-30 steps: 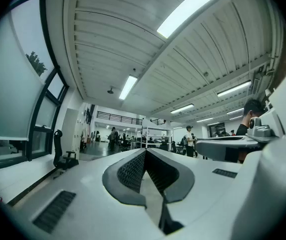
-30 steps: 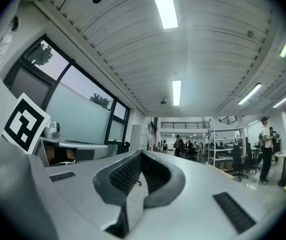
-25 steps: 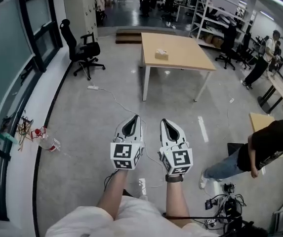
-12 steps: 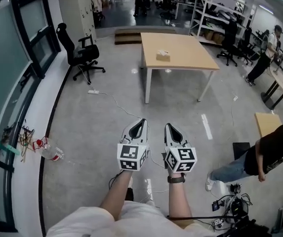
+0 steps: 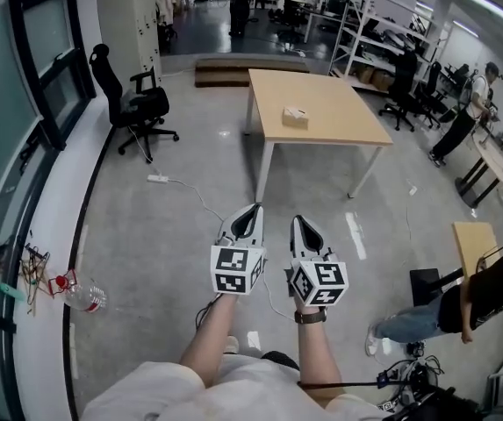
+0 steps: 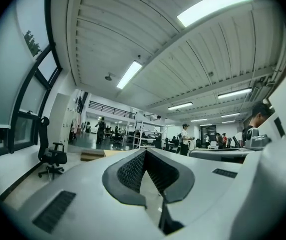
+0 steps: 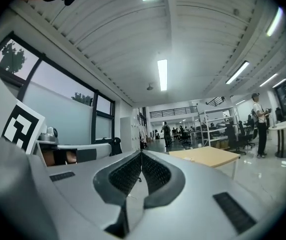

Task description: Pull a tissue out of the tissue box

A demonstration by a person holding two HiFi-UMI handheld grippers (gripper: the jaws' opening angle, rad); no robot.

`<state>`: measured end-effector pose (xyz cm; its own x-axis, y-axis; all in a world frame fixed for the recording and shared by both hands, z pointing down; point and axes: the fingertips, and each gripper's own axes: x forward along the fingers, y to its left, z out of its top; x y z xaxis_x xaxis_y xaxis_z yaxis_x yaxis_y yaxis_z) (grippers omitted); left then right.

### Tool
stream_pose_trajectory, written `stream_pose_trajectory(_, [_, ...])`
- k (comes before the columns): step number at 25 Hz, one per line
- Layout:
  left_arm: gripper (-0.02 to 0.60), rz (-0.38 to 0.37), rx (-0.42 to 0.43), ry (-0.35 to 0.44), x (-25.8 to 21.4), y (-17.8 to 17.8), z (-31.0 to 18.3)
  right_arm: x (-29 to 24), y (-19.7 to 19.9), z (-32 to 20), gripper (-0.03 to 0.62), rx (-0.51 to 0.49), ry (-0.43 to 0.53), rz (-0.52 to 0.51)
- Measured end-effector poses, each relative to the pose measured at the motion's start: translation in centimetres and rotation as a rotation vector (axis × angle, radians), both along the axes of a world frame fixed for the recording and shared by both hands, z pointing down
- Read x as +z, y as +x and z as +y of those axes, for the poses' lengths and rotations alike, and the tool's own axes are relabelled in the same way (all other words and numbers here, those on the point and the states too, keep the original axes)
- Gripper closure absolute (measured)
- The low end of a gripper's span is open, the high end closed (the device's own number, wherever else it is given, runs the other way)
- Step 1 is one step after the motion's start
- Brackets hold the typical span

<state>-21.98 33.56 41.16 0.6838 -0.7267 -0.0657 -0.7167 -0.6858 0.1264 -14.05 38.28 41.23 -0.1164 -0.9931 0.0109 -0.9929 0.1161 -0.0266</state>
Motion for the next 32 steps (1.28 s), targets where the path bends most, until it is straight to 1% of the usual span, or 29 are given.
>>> stream_pose_trajectory(3, [0.581,0.024,-0.008,-0.018,0.5,-1.3,-3.0,0.3,-0.6,-2.6,0.591,0.012,-0.005,0.016])
stream_pose_trajectory(6, [0.581,0.034,-0.005,-0.027,0.9,-1.3,-5.2,0.5,0.0,-4.8,0.591,0.029,-0.006,0.008])
stream_pose_trajectory(9, [0.581,0.039,-0.004,-0.040,1.6,-0.6,-7.8,0.8,1.0,-7.6,0.591,0.027,-0.016,0.006])
stream_pose_trajectory(12, [0.581,0.018,-0.012,-0.039,2.3,0.6,-10.9,1.1,2.7,-11.4,0.591,0.019,-0.014,-0.008])
stream_pose_trajectory(14, [0.581,0.006,-0.028,-0.041,2.6,1.6,-13.9,1.5,3.9,-14.6,0.591,0.010,-0.011,-0.031])
stream_pose_trajectory(16, [0.581,-0.008,-0.038,-0.042,2.4,3.3,-17.1,1.6,5.5,-18.0,0.591,-0.008,-0.015,-0.035])
stream_pose_trajectory(17, [0.581,-0.020,-0.037,-0.034,1.9,4.4,-18.7,1.3,6.3,-19.8,0.591,-0.012,-0.014,-0.019])
stream_pose_trajectory(18, [0.581,-0.032,-0.034,-0.019,1.2,5.6,-20.2,0.7,7.2,-21.7,0.591,-0.012,-0.008,0.013])
stream_pose_trajectory(21, [0.581,-0.046,-0.031,0.038,-1.6,9.5,-24.6,-2.2,10.0,-27.1,0.591,-0.015,0.030,0.156])
stream_pose_trajectory(23, [0.581,-0.047,-0.037,0.053,-2.5,11.9,-27.1,-3.6,11.8,-29.9,0.591,-0.032,0.054,0.206])
stream_pose_trajectory(25, [0.581,-0.052,-0.039,0.049,-2.5,14.1,-29.4,-4.0,13.8,-32.0,0.591,-0.044,0.058,0.210])
stream_pose_trajectory(27, [0.581,-0.053,-0.045,0.038,-2.0,15.9,-31.4,-3.3,16.0,-33.9,0.591,-0.048,0.043,0.196])
stream_pose_trajectory(30, [0.581,-0.062,-0.052,-0.015,0.4,18.4,-33.4,-0.2,19.3,-35.6,0.591,-0.047,-0.011,0.135])
stream_pose_trajectory(32, [0.581,-0.078,-0.041,-0.046,1.6,20.0,-34.8,1.5,21.0,-36.6,0.591,-0.055,-0.039,0.085])
